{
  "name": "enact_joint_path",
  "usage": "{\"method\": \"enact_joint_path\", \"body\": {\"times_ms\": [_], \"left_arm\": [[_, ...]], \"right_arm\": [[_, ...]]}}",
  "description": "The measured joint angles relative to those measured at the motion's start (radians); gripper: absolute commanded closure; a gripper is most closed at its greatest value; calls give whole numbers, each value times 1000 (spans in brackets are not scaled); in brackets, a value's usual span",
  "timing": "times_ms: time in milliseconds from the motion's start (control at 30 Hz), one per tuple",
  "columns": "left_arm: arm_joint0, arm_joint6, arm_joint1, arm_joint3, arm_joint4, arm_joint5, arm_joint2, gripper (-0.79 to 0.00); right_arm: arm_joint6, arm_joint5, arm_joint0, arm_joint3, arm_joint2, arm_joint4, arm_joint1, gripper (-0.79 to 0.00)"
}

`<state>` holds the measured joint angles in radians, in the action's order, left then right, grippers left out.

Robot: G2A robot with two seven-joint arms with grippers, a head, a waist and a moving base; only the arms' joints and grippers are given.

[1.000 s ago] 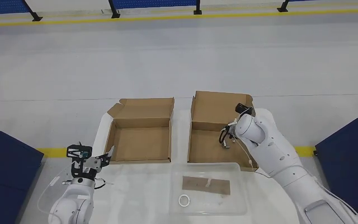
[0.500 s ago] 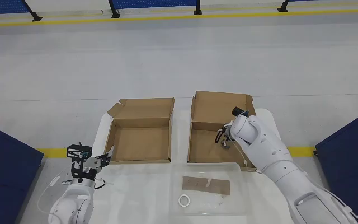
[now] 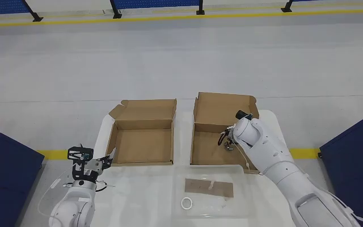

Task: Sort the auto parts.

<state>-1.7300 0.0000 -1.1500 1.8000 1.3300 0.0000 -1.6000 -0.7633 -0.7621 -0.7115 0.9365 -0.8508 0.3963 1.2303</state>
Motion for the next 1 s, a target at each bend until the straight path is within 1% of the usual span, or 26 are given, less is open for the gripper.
{"method": "enact_joint_path", "body": {"times_ms": [433,1000], "left_arm": [[0,0,0,0,0,0,0,-785],[0,0,0,0,0,0,0,-785]], "right_arm": [[6,0,8,-36,-1,3,15,0],[-4,7,12,-63,-12,18,23,0]]}}
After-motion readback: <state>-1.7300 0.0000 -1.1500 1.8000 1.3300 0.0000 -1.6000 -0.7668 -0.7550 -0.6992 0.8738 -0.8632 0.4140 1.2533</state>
